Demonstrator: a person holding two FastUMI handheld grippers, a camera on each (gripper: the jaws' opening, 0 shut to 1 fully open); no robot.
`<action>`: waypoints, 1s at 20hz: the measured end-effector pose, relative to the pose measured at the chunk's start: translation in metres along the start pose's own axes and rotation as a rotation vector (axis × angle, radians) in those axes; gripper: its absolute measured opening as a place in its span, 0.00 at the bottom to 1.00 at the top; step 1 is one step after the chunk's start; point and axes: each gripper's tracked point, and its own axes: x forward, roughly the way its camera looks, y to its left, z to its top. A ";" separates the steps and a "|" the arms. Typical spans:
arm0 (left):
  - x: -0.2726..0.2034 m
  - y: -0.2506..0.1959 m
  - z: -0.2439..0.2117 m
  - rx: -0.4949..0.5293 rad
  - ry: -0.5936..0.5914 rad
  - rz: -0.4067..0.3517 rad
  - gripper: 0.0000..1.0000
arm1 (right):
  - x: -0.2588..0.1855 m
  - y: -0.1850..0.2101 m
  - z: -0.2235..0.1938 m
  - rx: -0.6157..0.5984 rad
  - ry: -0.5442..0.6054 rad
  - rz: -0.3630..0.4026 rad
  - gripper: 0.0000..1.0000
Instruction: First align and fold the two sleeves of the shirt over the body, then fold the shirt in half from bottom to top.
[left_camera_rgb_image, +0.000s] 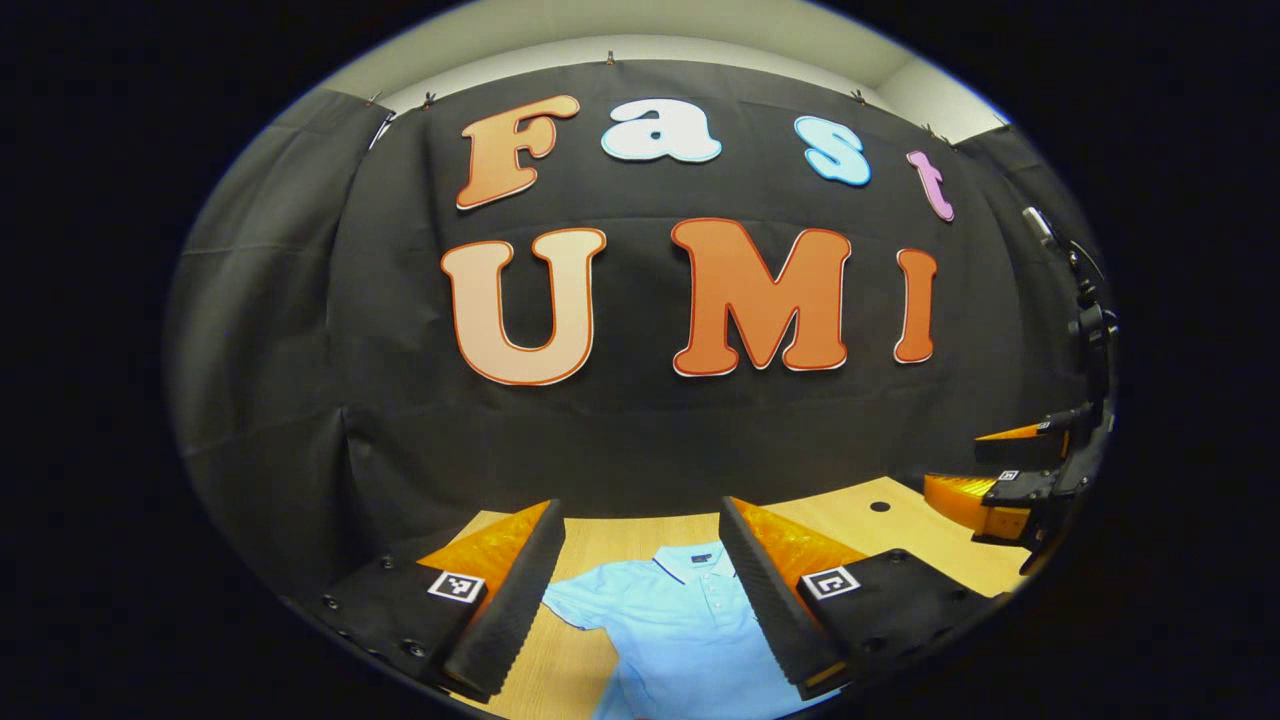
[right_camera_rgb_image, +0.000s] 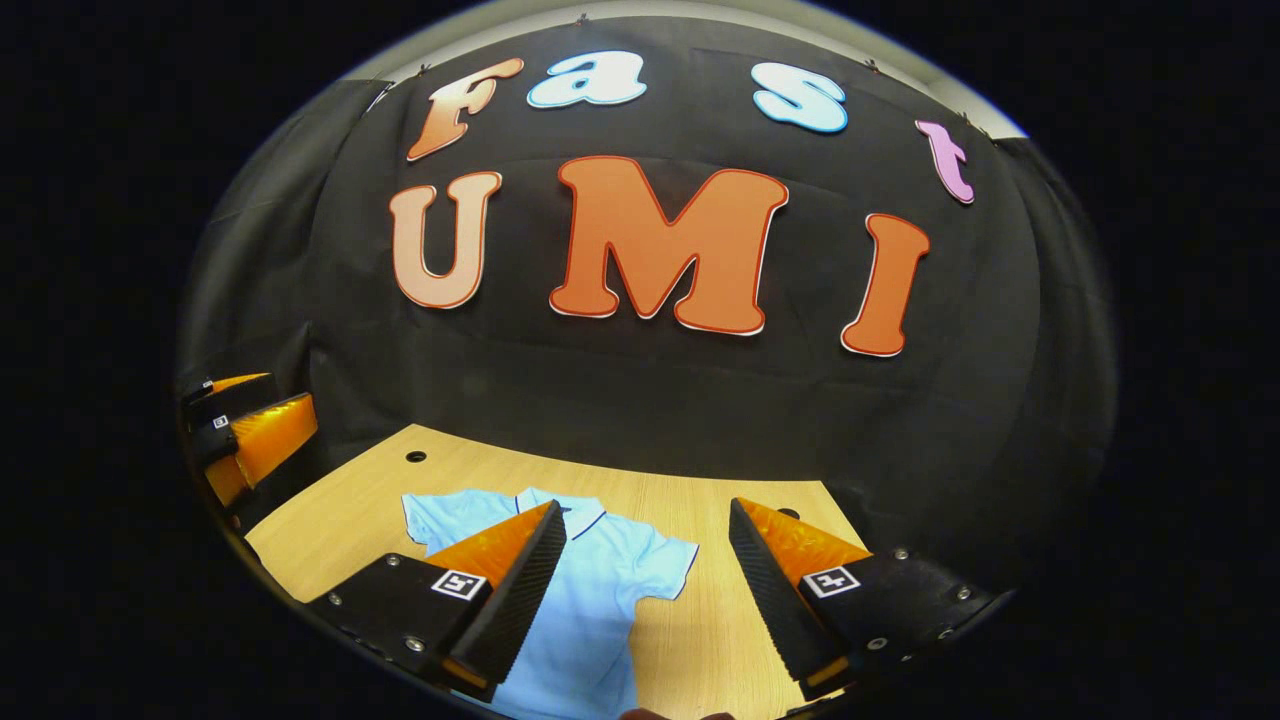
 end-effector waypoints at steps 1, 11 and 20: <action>0.000 0.005 0.000 0.007 -0.002 -0.006 0.99 | -0.002 0.003 -0.001 0.001 0.008 -0.009 0.99; 0.005 0.030 -0.012 0.016 -0.002 -0.097 0.99 | 0.005 0.014 -0.044 0.076 0.226 -0.070 0.98; 0.025 0.036 -0.033 0.025 0.030 -0.100 0.99 | 0.060 -0.013 -0.092 0.140 0.452 -0.064 0.98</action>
